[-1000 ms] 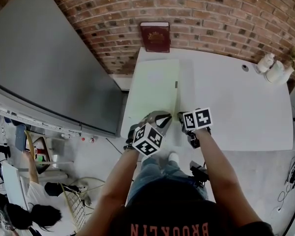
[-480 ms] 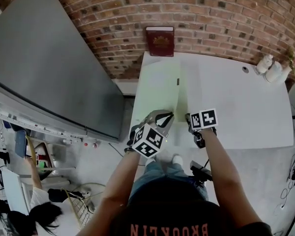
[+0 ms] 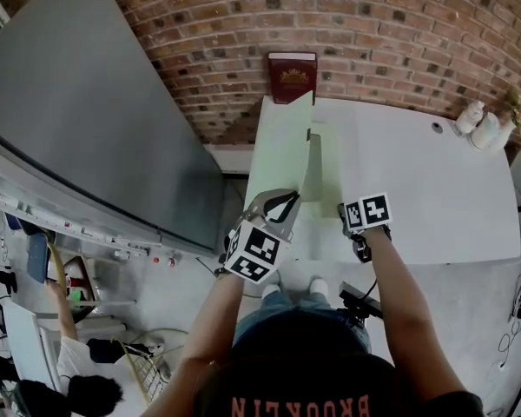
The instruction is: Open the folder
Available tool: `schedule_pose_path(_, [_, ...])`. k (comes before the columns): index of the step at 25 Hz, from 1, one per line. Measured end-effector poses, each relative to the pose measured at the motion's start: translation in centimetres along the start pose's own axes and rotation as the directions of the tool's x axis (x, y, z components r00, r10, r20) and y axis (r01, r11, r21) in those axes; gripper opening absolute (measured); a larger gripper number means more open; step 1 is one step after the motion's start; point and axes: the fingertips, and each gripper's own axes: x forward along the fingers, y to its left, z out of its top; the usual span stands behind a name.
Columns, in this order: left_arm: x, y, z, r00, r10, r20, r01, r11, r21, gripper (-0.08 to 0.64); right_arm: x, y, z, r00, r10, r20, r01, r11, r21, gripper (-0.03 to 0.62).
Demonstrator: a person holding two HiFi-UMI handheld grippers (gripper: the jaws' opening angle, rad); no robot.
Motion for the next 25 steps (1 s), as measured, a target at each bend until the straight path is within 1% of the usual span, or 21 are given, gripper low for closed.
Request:
schedule_pose_path(3, [-1.0, 1.4, 0.2, 1.0, 0.027, 0.011, -0.027, 0.999, -0.03, 0.014, 0.1, 0.0, 0.0, 1.0, -0.007, -0.021, 0.007, 1.0, -0.008, 0.002])
schedule_pose_path(6, [-2.0, 2.9, 0.8, 0.998, 0.058, 0.014, -0.058, 0.998, -0.025, 0.014, 0.1, 0.0, 0.1, 0.999, -0.017, -0.034, 0.017, 1.0, -0.013, 0.002])
schedule_pose_path(9, [-3.4, 4.4, 1.5, 0.995, 0.098, 0.024, -0.098, 0.995, -0.023, 0.014, 0.0, 0.1, 0.0, 0.998, -0.038, -0.042, 0.037, 0.999, -0.037, 0.002])
schedule_pose_path(14, [-5.5, 6.8, 0.9, 0.984, 0.177, 0.019, -0.176, 0.984, -0.041, 0.012, 0.1, 0.2, 0.0, 0.997, -0.058, -0.043, 0.055, 0.996, -0.067, 0.002])
schedule_pose_path(18, [-6.8, 8.4, 0.4, 0.971, 0.238, 0.001, -0.237, 0.969, -0.068, 0.012, 0.1, 0.2, 0.0, 0.996, -0.068, -0.057, 0.063, 0.994, -0.092, 0.002])
schedule_pose_path(22, [-7.7, 10.3, -0.1, 0.95, 0.311, -0.035, -0.313, 0.945, -0.098, 0.018, 0.1, 0.2, 0.0, 0.994, -0.08, -0.074, 0.071, 0.991, -0.112, 0.002])
schedule_pose_path(25, [-8.3, 11.5, -0.7, 0.935, 0.347, -0.071, -0.353, 0.929, -0.115, 0.033, 0.1, 0.2, 0.0, 0.993, -0.086, -0.076, 0.077, 0.99, -0.116, 0.002])
